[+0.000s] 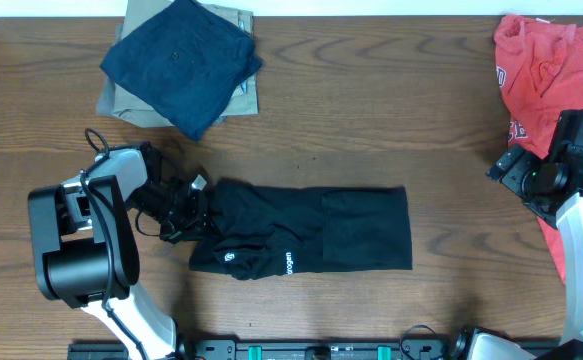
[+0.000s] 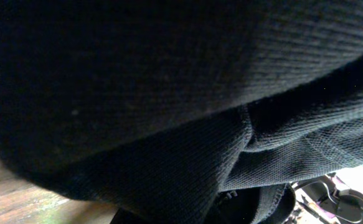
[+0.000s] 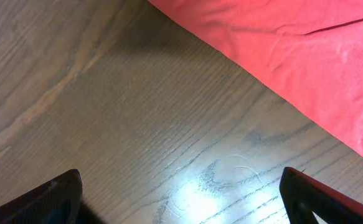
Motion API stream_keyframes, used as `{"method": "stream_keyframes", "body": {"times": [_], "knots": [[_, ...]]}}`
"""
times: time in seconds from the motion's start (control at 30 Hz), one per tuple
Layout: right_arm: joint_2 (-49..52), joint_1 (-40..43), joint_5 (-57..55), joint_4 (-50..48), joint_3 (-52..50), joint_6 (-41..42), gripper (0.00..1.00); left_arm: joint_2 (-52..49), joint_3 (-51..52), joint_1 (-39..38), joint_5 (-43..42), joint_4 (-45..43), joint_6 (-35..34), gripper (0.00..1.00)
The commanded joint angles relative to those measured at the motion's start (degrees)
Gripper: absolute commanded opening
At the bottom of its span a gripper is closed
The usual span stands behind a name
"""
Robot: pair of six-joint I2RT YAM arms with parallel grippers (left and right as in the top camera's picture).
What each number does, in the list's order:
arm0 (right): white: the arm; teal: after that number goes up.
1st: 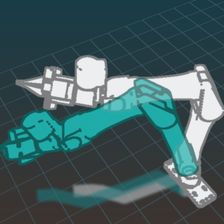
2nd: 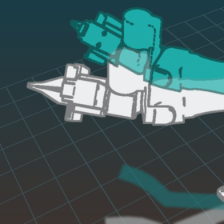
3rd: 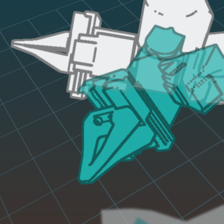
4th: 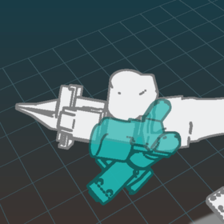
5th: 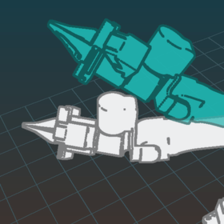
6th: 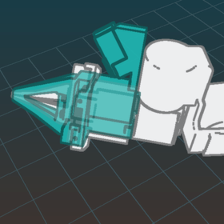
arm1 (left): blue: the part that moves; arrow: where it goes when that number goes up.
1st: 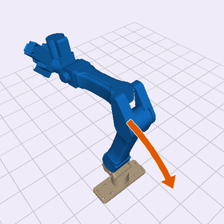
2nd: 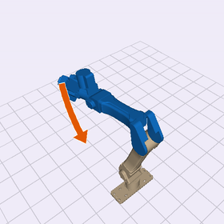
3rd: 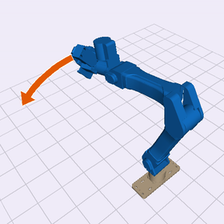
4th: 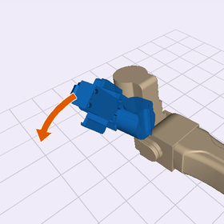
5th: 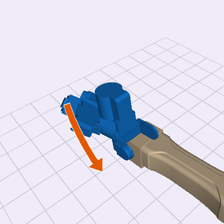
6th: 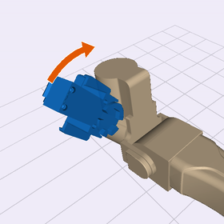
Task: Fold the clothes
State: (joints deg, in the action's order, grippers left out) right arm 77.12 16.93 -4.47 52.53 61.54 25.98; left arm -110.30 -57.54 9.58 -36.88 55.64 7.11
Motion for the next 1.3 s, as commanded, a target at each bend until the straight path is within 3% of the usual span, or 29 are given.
{"method": "stream_keyframes", "body": {"times": [0.0,0.27,0.5,0.8,0.93,1.1,1.27], "knots": [[-0.5,0.26,0.0,0.0,0.28,-0.33,0.99,-0.35,0.26,0.0,0.87,0.2,-0.76,0.06],[-0.5,0.26,0.0,0.0,0.28,-0.33,0.99,3.93,-5.14,0.02,18.91,5.6,-11.52,0.06],[-0.5,0.26,0.0,0.0,0.28,-0.33,0.99,11.61,-11.5,0.02,24.37,11.87,-15.37,0.06],[-0.5,0.26,0.0,0.0,0.28,-0.33,0.99,20.11,-16.11,-0.24,23.93,19.28,-15.39,0.06],[-0.5,0.26,0.0,0.0,0.28,-0.33,0.99,23.06,-16.33,-1.64,20.04,20.63,-15.37,0.06],[-0.5,0.26,0.0,0.0,0.28,-0.33,0.99,27.28,-16.33,-6.4,12.61,18.58,-15.61,0.06],[-0.5,0.26,0.0,0.0,0.28,-0.33,0.99,29.73,-16.33,-14.45,11.82,16.11,-20.33,0.06]]}}
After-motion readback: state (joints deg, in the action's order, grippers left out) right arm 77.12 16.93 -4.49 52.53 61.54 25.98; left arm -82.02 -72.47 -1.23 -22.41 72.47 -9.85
